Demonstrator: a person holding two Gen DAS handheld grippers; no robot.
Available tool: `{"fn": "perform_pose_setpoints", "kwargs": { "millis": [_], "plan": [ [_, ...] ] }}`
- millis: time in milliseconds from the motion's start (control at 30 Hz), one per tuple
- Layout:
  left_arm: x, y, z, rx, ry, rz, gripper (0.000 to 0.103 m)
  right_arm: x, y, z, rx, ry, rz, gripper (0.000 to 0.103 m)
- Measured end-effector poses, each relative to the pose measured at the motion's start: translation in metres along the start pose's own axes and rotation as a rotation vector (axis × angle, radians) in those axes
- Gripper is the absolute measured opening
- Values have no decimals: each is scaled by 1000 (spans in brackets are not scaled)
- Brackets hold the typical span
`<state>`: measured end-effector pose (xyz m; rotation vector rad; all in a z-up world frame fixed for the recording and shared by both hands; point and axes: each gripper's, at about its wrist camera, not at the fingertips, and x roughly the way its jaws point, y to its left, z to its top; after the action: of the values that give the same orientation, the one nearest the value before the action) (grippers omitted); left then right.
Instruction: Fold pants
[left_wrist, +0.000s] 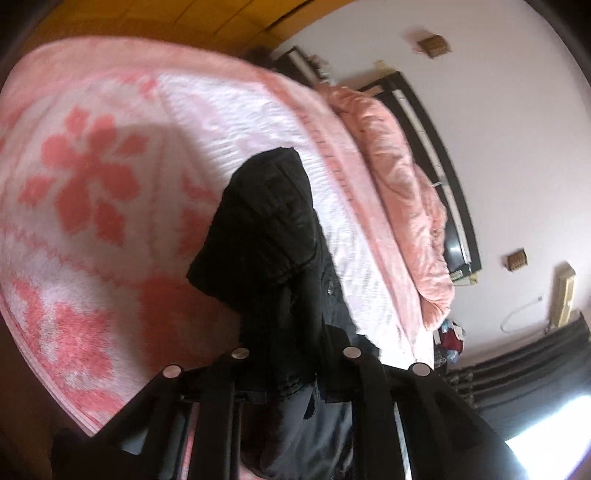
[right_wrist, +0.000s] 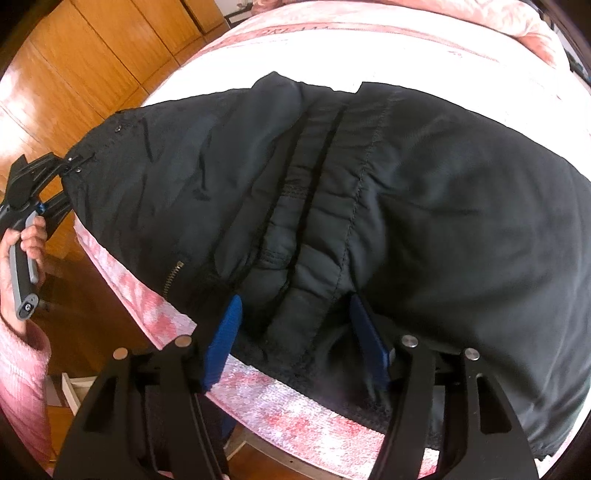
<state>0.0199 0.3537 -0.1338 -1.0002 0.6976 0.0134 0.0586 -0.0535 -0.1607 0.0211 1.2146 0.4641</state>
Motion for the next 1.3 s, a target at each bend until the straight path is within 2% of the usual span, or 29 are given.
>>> {"fn": "perform_pose_setpoints", "kwargs": {
  "millis": [367,667,1000,1300],
  "plan": [
    [-22,-99,-33,248,-8,-97,15,-51,-14,-1,47,-113,40,63],
    [-10,-179,-92,461,89,-170,15,-90,-49,-19,126,-193,-13,63],
    [22,-225,-180,678,210,-129,15,-109,-89,-41,214,-232,-56,63],
    [55,-233,-229,755,312,-71,16,-106,-106,-52,233,-220,-90,63]
  ]
}}
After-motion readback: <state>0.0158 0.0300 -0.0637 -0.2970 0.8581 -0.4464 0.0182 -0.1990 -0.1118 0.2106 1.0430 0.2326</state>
